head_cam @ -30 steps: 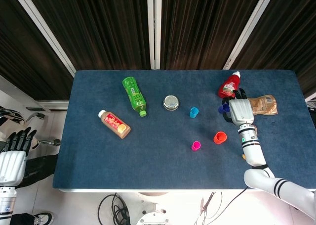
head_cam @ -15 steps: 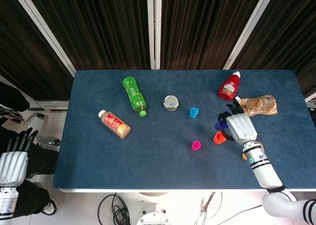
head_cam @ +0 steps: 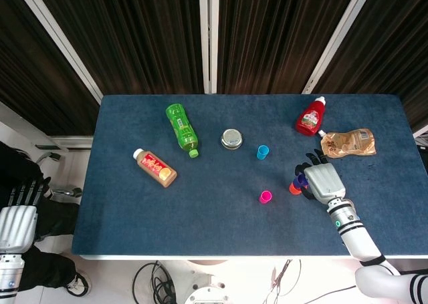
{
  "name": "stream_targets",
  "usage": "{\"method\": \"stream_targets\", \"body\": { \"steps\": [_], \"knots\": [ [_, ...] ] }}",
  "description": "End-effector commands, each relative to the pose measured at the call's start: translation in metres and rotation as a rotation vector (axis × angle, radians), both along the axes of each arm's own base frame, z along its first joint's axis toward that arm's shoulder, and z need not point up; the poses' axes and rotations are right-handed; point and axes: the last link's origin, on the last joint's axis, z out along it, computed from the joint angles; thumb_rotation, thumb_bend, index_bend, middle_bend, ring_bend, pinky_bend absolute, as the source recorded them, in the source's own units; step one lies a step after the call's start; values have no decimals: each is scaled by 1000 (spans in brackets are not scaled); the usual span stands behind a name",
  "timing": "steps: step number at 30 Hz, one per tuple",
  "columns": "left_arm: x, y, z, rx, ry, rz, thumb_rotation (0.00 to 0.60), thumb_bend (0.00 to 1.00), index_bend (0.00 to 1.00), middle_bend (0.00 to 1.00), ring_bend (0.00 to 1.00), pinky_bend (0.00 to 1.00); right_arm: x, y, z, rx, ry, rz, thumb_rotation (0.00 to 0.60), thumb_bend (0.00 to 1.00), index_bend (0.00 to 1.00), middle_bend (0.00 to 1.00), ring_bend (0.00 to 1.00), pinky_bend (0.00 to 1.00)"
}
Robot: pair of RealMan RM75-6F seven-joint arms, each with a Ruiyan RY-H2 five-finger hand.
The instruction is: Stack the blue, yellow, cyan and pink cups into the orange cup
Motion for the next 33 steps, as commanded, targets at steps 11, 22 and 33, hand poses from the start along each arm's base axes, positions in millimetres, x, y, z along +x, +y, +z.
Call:
{"method": "stream_targets", "body": {
  "steps": [11,22,33],
  "knots": [
    [-1,1,1,-6,-4,-8,600,158,58,11,0,0,0,3,-3,61,24,-21,600,301,136,145,0,0],
    [-1,-2,3,2,-9,-9,600,159,58,11,0,0,2,15,26,-21,-20,-18,600,292,49,124,0,0],
    [2,-1,2,-9,-8,-21,600,159,59,11,0,0,-46,76,77,55,-30,-193,600,146,75,164,0,0]
  ]
}}
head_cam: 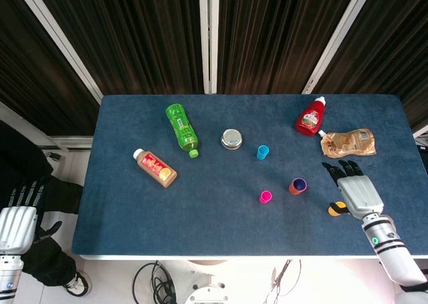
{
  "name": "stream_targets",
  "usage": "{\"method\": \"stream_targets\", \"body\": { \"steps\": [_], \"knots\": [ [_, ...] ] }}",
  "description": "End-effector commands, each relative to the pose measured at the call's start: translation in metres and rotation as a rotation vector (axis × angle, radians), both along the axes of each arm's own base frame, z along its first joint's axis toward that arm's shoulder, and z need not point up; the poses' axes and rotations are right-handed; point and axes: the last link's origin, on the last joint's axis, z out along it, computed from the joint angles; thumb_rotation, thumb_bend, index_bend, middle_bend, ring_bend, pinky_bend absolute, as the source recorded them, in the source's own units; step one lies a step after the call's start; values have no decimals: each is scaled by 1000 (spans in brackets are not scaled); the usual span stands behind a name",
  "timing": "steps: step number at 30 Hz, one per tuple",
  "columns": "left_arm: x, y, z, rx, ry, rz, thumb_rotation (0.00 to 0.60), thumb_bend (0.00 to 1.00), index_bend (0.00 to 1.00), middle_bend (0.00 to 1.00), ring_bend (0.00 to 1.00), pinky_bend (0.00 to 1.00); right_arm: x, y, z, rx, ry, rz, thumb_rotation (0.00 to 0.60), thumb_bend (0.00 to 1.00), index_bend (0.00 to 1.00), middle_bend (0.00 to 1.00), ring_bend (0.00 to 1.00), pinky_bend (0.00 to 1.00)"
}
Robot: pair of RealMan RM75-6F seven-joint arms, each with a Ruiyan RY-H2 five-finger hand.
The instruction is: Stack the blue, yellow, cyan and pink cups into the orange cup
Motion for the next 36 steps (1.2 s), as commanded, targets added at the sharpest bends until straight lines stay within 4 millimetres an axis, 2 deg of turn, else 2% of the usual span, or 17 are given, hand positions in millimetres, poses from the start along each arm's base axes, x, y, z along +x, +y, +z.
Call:
{"method": "stream_targets", "body": {
  "steps": [1,7,14,28,36],
  "knots": [
    [1,0,0,0,0,-4,600,159,59,11,0,0,-17,29,8,59,-8,-62,600,145,75,161,0,0],
    [3,0,-3,-9,6,-7,600,159,58,11,0,0,-36,44,-1,86,1,-99,600,148,75,158,0,0],
    [4,-2,-2,-2,4,-6,600,159,58,11,0,0,-52,44,-22,-6,4,-61,600,171,144,197,0,0],
    [-1,-3,-3,-6,-3,11,600,159,58,9,0,0,-69,39,-44,-5,75,-109,600,221,150,220,0,0],
    [-3,-3,-4,-8,-2,14,600,159,58,7,0,0,-71,35,-50,-63,43,-110,600,247,286,277,0,0]
  ]
}}
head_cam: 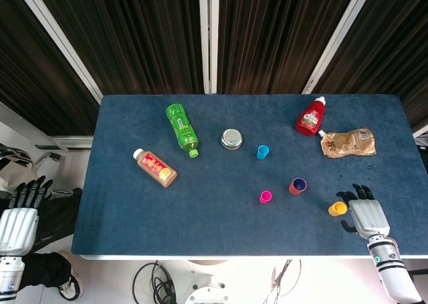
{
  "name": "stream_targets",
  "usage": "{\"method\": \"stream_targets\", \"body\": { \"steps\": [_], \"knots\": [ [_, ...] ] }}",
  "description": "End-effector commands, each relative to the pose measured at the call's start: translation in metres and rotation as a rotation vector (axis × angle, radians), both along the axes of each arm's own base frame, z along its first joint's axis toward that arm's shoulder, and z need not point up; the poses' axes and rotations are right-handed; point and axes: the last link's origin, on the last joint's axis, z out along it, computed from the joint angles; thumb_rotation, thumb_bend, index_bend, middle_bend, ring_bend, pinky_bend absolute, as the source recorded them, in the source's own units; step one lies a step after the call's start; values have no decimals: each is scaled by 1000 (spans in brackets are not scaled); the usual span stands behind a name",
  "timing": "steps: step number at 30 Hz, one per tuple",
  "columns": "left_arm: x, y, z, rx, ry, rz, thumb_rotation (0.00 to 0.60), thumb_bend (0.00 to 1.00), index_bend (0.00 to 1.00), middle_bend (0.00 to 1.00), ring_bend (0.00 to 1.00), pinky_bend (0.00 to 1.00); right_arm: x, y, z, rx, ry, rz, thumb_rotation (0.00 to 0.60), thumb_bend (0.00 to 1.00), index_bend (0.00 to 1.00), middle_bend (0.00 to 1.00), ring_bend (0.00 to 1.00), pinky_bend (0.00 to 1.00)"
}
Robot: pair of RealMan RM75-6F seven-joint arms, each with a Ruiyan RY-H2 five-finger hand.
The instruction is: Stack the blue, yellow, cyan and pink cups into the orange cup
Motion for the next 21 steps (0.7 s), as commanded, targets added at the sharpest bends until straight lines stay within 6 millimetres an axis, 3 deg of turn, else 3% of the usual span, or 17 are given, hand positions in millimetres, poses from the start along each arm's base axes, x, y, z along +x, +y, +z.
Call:
{"method": "stream_targets", "body": {
  "steps": [1,21],
  "knots": [
    [0,0,0,-1,0,0,600,159,58,7,0,0,0,-1,-2,-16,-9,6,600,252,297,286,0,0],
    [-2,0,1,4,-3,6,600,159,58,7,0,0,1,-5,-14,-26,-32,3,600,286,343,359,15,0]
  ]
}}
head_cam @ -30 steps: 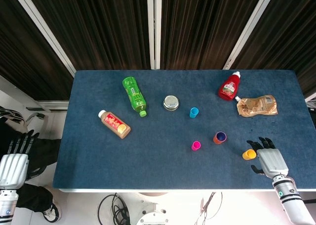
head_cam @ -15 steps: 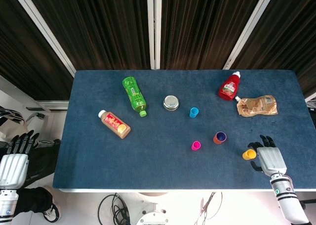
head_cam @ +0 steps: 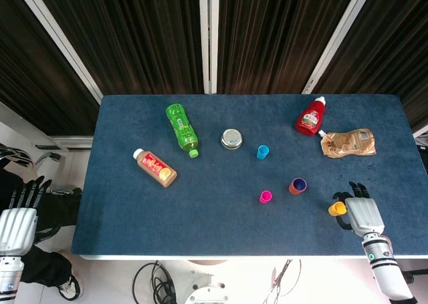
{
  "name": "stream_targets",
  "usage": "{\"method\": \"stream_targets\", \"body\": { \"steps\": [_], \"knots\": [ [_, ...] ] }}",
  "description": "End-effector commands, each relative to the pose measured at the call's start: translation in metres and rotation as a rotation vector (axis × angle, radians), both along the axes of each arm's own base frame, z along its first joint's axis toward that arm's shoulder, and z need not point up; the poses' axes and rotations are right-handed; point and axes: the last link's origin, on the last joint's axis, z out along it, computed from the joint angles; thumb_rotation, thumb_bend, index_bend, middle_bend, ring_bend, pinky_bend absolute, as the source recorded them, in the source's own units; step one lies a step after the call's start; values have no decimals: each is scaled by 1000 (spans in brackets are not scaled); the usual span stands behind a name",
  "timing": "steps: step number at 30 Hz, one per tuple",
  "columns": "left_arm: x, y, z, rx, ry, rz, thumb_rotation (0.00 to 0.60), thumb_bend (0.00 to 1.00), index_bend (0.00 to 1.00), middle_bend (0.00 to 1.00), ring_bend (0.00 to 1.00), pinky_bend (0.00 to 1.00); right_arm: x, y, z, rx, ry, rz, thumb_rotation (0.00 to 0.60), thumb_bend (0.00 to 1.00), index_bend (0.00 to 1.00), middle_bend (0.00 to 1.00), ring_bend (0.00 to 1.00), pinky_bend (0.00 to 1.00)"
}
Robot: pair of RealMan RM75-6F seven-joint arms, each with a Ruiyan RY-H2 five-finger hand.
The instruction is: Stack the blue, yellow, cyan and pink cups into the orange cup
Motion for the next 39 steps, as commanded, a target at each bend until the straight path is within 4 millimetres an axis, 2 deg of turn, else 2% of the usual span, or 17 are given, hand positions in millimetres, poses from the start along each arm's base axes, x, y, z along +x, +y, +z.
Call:
{"method": "stream_targets", "body": {
  "steps": [1,14,17,23,26,31,39],
  "knots": [
    [0,0,0,0,0,1,600,159,58,7,0,0,1,0,0,-5,-2,3,600,291,355,365,20,0],
    [-1,-2,1,4,-5,4,600,159,58,6,0,0,6,-2,3,-36,-11,19,600,313,464,430,69,0],
    [0,-1,1,3,-3,0,600,159,58,6,0,0,15,-8,14,-72,-28,47,600,313,464,429,69,0],
    [3,1,2,5,-3,-9,600,158,58,6,0,0,52,-34,44,-142,-69,140,600,313,464,429,69,0],
    [3,1,2,6,-3,-9,600,158,58,6,0,0,69,-47,50,-151,-72,176,600,313,465,429,69,0],
    [3,2,2,8,-4,-8,600,159,58,6,0,0,92,-65,38,-105,-76,201,600,313,465,429,69,0],
    [2,2,6,21,-10,-9,600,159,58,6,0,0,96,-70,9,-29,-73,184,600,313,465,429,69,0]
  ]
}}
